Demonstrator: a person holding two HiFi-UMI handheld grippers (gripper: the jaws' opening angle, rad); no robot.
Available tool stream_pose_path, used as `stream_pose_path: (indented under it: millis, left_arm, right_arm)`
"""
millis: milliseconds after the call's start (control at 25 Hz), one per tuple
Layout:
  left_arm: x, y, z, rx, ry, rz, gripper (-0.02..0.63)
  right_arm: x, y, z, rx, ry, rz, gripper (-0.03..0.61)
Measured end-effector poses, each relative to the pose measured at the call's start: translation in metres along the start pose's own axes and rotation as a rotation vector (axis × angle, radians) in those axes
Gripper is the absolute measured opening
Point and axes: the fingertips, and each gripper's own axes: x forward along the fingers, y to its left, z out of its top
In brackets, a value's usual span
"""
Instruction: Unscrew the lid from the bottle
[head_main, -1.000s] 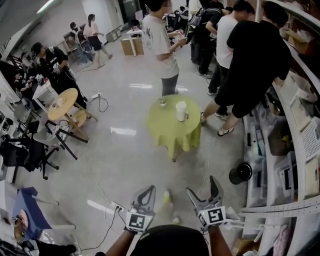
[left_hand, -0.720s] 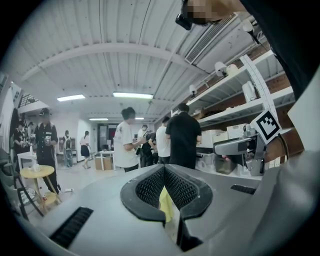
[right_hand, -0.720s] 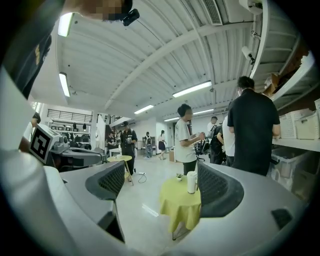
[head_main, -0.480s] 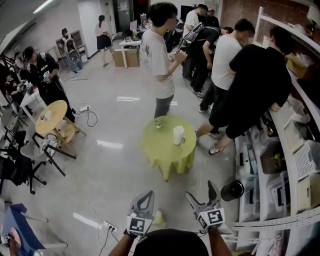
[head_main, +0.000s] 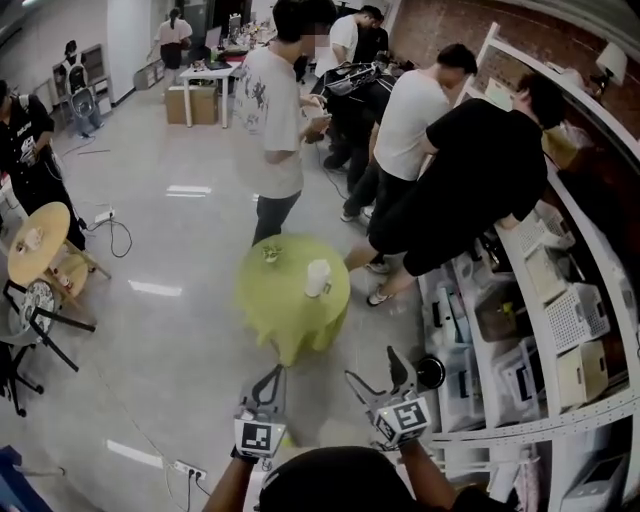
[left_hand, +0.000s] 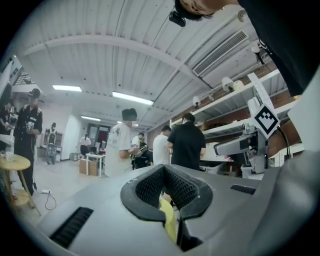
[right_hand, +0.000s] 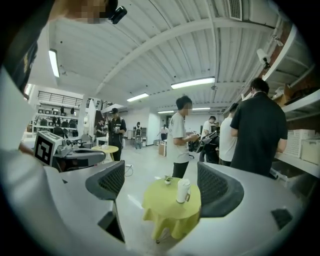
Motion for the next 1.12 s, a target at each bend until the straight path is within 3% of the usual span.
stream_pose_path:
  millis: [480, 720, 880, 1040, 1120]
  left_arm:
    - [0.067, 0.033, -0.026, 0.001, 0.070, -0.005, 0.018]
    - [0.131, 0.071, -0.048, -0.034, 0.097, 0.049, 0.018]
    - [0.191, 0.096, -0.064, 0.014, 0.095, 0.051, 0.020]
    - [0.244, 0.105, -0.098, 0.023, 0.168, 0.038, 0.023]
    - [0.265, 0.108, -0.124, 0.004, 0.226, 0.039, 0.065]
  right_arm:
    - [0.068, -0.054, -0.014, 0.036, 0.033, -0.032, 0.433]
    - [0.145, -0.102, -0.018, 0.024, 0.022, 0.006, 0.433]
    - [0.203, -0.131, -0.029, 0.020, 0.031, 0.020, 0.433]
    - [0.254, -0.148, -0.055, 0.021, 0.096, 0.083, 0.433]
    - [0.275, -0.154, -0.067, 0.020, 0.118, 0.116, 0.431]
